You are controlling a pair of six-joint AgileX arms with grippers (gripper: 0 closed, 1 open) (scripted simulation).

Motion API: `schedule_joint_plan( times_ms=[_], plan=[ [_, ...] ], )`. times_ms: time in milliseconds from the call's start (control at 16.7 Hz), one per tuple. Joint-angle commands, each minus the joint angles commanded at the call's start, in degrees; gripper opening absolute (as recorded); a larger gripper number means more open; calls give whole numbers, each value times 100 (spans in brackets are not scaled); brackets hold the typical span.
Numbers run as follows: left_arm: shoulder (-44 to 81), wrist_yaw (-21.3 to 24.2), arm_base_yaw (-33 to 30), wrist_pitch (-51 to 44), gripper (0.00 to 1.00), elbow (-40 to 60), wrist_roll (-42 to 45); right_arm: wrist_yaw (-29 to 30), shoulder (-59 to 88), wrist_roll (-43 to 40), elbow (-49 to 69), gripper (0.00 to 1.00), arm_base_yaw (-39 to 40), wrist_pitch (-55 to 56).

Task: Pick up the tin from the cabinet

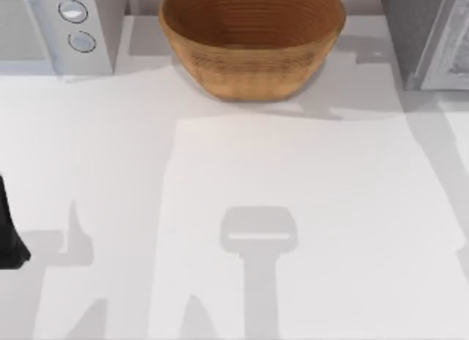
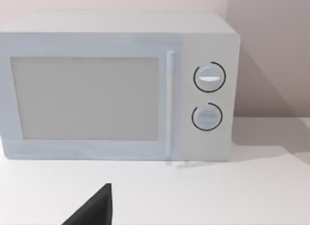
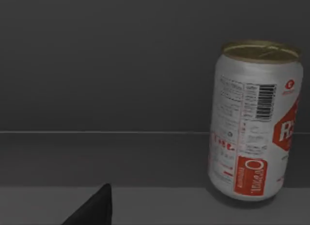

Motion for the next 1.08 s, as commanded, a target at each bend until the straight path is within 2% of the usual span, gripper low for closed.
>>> schedule_joint_plan(
  times_ms=[480, 1080],
  plan=[
    [0, 0, 0, 0, 100, 0, 0, -132, 287, -2, 121, 100, -155, 262],
    [0, 0, 0, 0, 100, 0, 0, -235, 1597, -3, 1580, 100, -286, 131]
  ],
)
